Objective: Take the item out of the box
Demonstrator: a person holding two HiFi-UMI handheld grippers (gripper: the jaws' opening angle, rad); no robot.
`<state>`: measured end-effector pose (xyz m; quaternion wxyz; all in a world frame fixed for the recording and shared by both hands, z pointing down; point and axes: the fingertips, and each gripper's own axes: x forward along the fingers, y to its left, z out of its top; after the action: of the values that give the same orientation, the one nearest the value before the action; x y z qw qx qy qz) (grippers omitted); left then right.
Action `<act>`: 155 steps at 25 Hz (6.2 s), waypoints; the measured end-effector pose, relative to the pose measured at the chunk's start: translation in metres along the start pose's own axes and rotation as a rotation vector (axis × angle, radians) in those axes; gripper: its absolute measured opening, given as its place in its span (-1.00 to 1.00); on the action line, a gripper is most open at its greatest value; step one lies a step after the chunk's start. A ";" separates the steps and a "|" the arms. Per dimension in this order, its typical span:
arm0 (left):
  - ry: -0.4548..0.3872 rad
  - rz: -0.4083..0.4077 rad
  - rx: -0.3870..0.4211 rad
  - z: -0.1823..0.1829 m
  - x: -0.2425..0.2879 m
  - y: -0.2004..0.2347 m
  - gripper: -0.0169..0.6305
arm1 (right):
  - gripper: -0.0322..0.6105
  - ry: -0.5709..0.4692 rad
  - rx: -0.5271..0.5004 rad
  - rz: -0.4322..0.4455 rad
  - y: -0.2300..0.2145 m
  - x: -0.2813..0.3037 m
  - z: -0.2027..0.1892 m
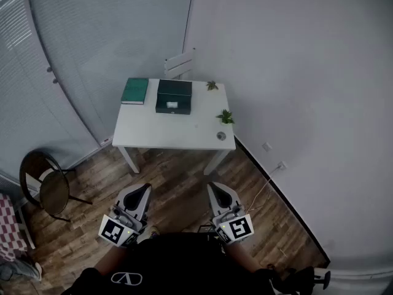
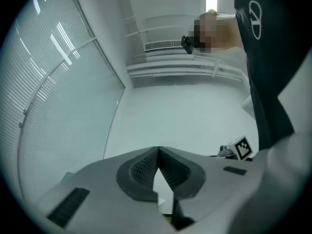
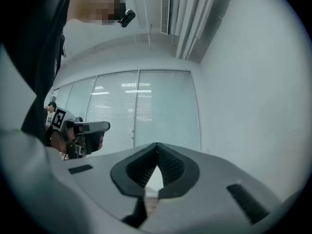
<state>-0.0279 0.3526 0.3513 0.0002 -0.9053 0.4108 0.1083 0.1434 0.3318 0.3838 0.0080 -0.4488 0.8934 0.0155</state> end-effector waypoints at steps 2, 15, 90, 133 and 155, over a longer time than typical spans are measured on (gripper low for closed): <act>-0.001 -0.001 -0.003 -0.001 -0.002 -0.002 -0.93 | -0.89 0.001 0.002 0.002 0.002 -0.001 -0.001; -0.005 0.019 -0.004 -0.001 0.001 -0.009 -0.93 | -0.89 -0.029 0.053 0.040 -0.003 -0.006 0.000; -0.003 -0.020 -0.054 -0.062 0.355 0.383 -0.93 | -0.89 0.023 -0.058 0.109 -0.240 0.472 -0.045; 0.092 0.196 -0.143 -0.126 0.315 0.391 -0.93 | 0.31 0.676 -0.498 0.614 -0.260 0.585 -0.302; 0.151 0.312 -0.185 -0.154 0.268 0.386 -0.93 | -0.23 1.081 -0.679 0.883 -0.244 0.590 -0.458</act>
<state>-0.1137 -0.1163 0.4829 -0.1304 -0.8323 0.5334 0.0763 -0.0133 -0.3029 0.8200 -0.5740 0.0258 0.8155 0.0689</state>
